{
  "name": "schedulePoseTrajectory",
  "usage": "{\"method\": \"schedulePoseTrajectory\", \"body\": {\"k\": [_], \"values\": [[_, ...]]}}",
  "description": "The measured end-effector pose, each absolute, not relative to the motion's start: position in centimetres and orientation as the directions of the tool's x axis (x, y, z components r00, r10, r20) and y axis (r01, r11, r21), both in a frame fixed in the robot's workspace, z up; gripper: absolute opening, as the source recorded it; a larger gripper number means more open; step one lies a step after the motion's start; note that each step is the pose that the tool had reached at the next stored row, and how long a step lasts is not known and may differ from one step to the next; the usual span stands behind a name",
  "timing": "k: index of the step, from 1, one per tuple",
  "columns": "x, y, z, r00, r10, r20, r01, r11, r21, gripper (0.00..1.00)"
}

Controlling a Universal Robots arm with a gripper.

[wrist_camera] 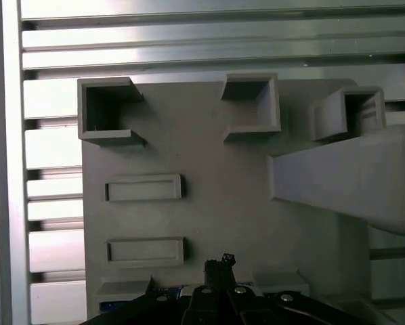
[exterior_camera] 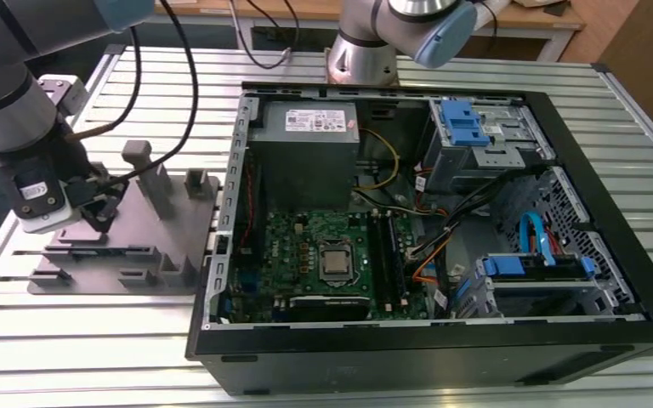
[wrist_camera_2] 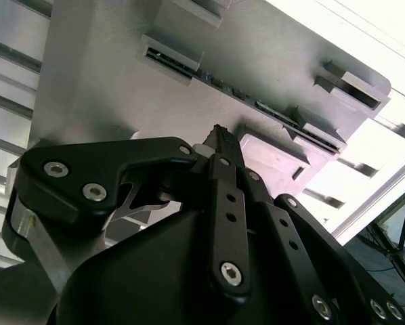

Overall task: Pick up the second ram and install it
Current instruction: 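Reach for the second ram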

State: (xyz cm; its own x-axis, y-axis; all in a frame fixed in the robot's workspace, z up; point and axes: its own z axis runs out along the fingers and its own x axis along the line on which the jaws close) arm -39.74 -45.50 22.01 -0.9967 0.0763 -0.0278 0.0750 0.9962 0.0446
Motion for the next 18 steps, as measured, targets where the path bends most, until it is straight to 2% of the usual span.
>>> {"method": "schedulePoseTrajectory", "body": {"k": [18], "values": [[-39.7,-45.6,19.9,-0.997,0.076,-0.028,0.075,0.996,0.043,0.07]]}}
